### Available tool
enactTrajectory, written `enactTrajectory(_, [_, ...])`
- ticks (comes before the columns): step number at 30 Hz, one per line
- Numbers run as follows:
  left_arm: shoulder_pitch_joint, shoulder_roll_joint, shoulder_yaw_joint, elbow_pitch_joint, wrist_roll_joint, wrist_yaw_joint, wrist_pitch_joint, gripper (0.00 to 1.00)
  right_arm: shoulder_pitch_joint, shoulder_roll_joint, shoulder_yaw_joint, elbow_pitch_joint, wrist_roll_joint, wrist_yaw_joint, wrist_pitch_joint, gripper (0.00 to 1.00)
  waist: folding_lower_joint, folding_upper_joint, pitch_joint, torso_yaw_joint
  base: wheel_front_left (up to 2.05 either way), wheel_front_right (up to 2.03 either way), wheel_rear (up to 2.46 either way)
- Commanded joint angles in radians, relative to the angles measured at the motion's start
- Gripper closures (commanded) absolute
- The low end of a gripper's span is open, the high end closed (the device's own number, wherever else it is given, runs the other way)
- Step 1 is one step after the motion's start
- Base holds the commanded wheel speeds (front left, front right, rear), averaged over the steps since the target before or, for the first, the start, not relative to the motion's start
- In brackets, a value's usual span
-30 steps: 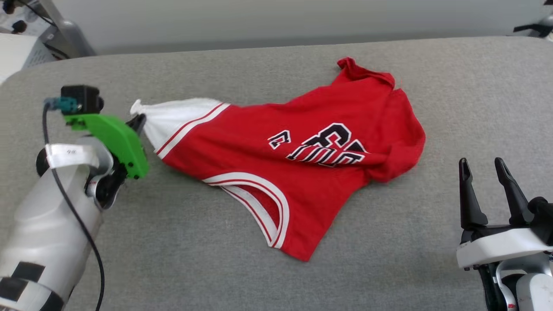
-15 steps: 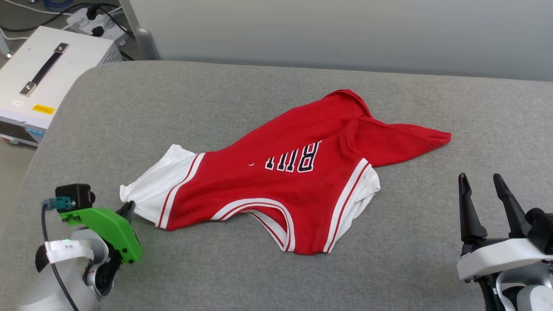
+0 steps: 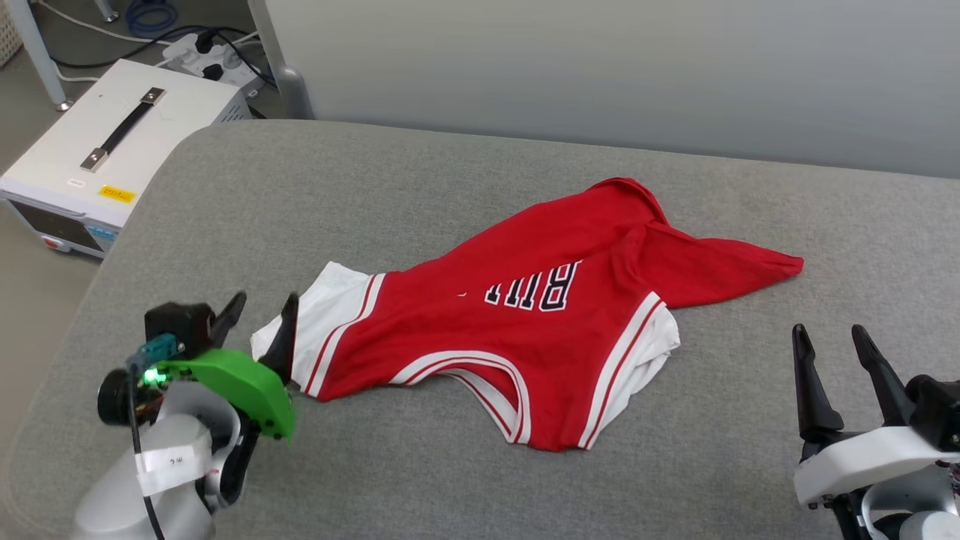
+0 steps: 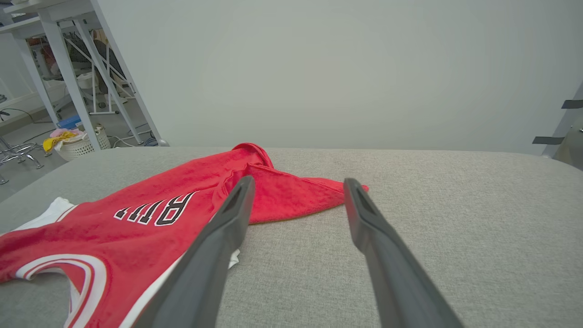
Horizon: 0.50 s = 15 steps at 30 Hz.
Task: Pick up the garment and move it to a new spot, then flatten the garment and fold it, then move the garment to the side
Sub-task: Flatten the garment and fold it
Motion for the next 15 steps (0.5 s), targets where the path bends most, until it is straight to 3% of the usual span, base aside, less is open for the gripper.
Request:
enactTrajectory(1, [0.015, -0.002, 0.045, -0.075, 0.051, 0.019, -0.006, 0.00, 0.016, -0.007, 0.000, -0.005, 0.000, -0.001, 0.010, 0.00, 0.0000, 0.0000, -0.012, 0.014, 0.00, 0.00, 0.00])
enactTrajectory(6, [0.156, -0.062, 0.208, -0.363, 0.232, 0.061, -0.007, 0.00, 0.025, -0.029, 0.016, -0.017, 0.003, -0.001, 0.073, 0.00, 0.0000, 0.0000, -0.020, 0.036, 0.00, 0.00, 0.00])
enactTrajectory(10, [0.265, -0.113, 0.270, -0.489, 0.351, 0.041, -0.007, 0.00, 0.011, -0.072, 0.063, -0.020, 0.007, -0.001, 0.200, 0.00, 0.0000, 0.0000, -0.013, 0.058, 0.00, 0.00, 0.00])
enactTrajectory(15, [0.309, -0.171, 0.316, -0.528, 0.414, -0.005, -0.007, 0.00, -0.048, -0.111, 0.107, 0.021, 0.028, -0.001, 0.399, 0.00, 0.0000, 0.0000, 0.007, 0.088, 0.00, 0.00, 0.00])
